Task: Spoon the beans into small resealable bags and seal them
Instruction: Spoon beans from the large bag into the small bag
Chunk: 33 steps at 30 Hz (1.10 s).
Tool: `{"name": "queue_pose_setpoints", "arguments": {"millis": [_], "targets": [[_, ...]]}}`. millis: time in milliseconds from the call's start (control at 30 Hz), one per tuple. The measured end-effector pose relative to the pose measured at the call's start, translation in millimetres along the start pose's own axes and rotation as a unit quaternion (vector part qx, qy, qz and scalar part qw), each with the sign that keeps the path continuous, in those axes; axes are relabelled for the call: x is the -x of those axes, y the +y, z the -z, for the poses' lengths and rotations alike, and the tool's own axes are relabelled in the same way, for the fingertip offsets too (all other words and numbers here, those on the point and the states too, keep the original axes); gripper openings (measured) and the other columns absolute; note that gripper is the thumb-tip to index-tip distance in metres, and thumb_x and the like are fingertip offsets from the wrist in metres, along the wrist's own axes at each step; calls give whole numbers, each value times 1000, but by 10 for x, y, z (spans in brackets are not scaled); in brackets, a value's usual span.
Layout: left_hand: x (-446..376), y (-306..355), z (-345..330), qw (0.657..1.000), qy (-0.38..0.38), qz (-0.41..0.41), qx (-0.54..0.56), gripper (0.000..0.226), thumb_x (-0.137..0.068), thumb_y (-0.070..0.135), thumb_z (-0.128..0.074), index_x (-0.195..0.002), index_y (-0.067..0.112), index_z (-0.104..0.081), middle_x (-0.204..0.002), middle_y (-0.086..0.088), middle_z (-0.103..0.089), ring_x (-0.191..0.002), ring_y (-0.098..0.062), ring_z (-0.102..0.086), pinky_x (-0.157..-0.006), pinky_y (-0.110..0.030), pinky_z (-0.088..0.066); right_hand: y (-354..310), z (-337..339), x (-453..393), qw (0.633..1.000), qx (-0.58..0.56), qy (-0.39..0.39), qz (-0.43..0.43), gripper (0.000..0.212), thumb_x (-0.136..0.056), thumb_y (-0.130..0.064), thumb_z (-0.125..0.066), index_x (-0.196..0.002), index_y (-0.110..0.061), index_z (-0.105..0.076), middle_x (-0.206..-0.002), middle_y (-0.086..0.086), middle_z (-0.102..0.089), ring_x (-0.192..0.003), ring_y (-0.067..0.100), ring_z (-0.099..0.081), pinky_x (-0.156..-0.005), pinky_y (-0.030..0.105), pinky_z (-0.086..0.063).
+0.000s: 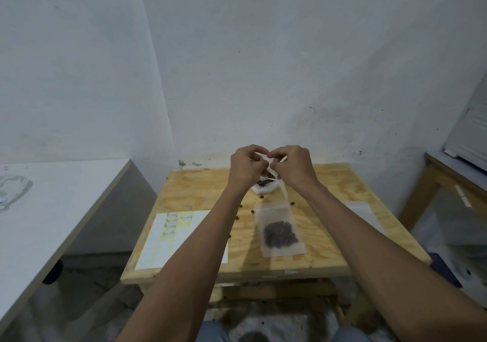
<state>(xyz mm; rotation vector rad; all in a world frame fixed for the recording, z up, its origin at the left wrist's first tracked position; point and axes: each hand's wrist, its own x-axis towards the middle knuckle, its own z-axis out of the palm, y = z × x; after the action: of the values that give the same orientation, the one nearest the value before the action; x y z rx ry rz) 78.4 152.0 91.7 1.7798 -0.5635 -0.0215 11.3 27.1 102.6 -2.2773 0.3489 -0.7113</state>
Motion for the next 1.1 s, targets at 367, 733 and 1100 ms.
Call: {"name": "queue_pose_setpoints", "arguments": {"millis": [367,733,1100], "targets": [[10,-25,22,996,4,-41,-84,20,-81,-1,-69,-96,11,-75,-71,-12,-69,-56,-27,-68,-53,-27,-54,157,44,18,997,47,53,35,31,-88,3,-64,-106,-15,-81,-96,6,-68,-79,19,-66,-76,37,-59],[55,38,147,980,-89,-160,-80,77,-69,28,-83,-133,26,-41,-130,9,-54,-112,-8,-56,-86,-23,-47,-75,216,-76,984,-176,-13,-10,28,-88,3,-65,-105,-14,-81,-98,1,-75,-72,20,-75,-65,26,-62],[22,-214,174,981,-2,-172,-93,105,-60,53,-91,-145,27,-36,-122,1,-60,-115,-13,-58,-96,-34,-51,7,164,-91,959,-263,-69,-75,33,-87,7,-56,-101,-8,-81,-77,17,-68,-60,20,-68,-64,27,-60]]}}
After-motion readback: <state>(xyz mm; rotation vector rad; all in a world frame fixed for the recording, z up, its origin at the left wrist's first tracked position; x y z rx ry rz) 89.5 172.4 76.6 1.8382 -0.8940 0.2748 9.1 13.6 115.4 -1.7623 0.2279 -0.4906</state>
